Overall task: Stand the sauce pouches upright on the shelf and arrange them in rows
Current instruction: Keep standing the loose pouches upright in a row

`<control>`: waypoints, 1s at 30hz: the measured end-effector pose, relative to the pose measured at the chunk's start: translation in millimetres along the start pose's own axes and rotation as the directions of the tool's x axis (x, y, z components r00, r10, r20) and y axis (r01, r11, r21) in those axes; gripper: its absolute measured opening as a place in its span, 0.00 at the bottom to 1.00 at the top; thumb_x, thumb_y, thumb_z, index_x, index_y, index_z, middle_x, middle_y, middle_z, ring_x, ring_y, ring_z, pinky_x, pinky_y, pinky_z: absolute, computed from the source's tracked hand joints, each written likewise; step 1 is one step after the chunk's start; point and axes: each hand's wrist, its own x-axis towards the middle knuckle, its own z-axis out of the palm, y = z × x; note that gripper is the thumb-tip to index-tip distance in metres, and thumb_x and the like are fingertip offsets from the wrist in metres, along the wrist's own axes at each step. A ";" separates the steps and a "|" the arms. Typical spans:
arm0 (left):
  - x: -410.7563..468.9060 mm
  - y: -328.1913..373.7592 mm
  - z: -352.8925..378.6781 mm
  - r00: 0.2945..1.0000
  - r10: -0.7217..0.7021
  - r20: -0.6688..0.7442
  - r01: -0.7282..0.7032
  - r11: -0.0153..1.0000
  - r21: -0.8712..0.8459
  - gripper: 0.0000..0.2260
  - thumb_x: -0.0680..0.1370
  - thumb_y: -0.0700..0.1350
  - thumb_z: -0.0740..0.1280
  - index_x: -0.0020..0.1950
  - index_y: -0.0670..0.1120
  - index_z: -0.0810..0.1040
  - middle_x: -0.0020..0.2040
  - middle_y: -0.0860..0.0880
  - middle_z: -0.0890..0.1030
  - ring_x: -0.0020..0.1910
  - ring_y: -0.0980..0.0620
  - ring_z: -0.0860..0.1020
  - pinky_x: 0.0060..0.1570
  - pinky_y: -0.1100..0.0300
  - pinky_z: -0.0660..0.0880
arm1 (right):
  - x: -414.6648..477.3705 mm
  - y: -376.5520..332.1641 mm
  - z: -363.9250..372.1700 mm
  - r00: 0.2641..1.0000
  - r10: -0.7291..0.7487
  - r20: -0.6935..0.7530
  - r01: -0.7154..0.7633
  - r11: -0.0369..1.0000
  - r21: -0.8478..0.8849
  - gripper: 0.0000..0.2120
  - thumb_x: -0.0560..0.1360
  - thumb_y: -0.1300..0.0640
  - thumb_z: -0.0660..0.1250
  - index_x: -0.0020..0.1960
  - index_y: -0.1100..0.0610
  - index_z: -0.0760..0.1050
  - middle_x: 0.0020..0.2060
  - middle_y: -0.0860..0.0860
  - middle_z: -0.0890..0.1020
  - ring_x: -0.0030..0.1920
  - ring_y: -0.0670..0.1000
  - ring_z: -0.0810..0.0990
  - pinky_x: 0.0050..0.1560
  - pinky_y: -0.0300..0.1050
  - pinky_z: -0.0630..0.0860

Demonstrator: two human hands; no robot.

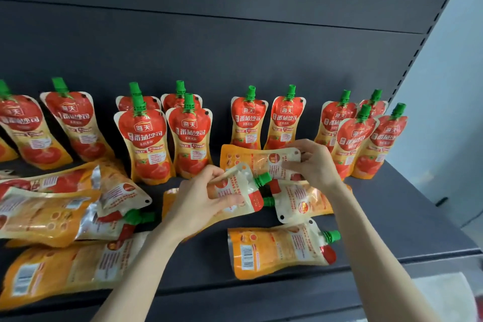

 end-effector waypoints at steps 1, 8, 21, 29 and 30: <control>0.5 3.8 -1.3 1.000 0.010 -0.006 -0.010 0.999 -0.041 0.19 0.67 0.55 0.74 0.53 0.53 0.74 0.47 0.60 0.80 0.46 0.67 0.77 0.41 0.71 0.74 | -0.7 -8.4 -4.4 0.998 -0.050 -0.033 0.051 0.998 0.044 0.17 0.68 0.65 0.74 0.55 0.59 0.77 0.45 0.50 0.82 0.47 0.48 0.83 0.41 0.37 0.80; 13.6 22.7 -1.5 0.967 -0.008 -0.254 -0.063 0.961 -0.270 0.16 0.66 0.52 0.75 0.51 0.51 0.77 0.45 0.56 0.83 0.46 0.63 0.79 0.42 0.67 0.76 | 12.7 -61.5 -4.7 0.944 -0.236 -0.232 0.269 0.955 0.124 0.12 0.68 0.61 0.75 0.50 0.55 0.78 0.41 0.49 0.82 0.42 0.49 0.81 0.43 0.41 0.79; 16.4 15.0 13.4 0.971 -0.019 -0.238 -0.112 0.844 -0.525 0.15 0.72 0.46 0.69 0.57 0.54 0.73 0.53 0.56 0.81 0.53 0.64 0.78 0.45 0.71 0.75 | 6.3 -69.1 9.5 0.969 -0.211 0.128 0.140 0.898 0.417 0.15 0.82 0.56 0.51 0.64 0.50 0.72 0.63 0.45 0.76 0.64 0.40 0.71 0.63 0.39 0.67; 21.8 11.5 22.1 0.903 -0.077 -0.424 -0.147 0.870 -0.471 0.14 0.73 0.43 0.70 0.55 0.54 0.73 0.51 0.58 0.79 0.50 0.67 0.78 0.44 0.73 0.74 | 10.4 -71.7 23.5 0.965 -0.237 -0.114 0.260 0.928 0.268 0.05 0.76 0.57 0.66 0.52 0.54 0.77 0.49 0.48 0.80 0.55 0.48 0.78 0.59 0.50 0.76; 23.3 11.8 24.4 0.894 -0.082 -0.441 -0.142 0.881 -0.452 0.14 0.73 0.44 0.70 0.56 0.53 0.72 0.51 0.59 0.79 0.50 0.69 0.77 0.44 0.74 0.74 | 11.0 -68.2 23.4 0.967 -0.216 -0.135 0.248 0.919 0.306 0.05 0.76 0.57 0.67 0.52 0.55 0.77 0.50 0.49 0.81 0.55 0.49 0.79 0.58 0.50 0.77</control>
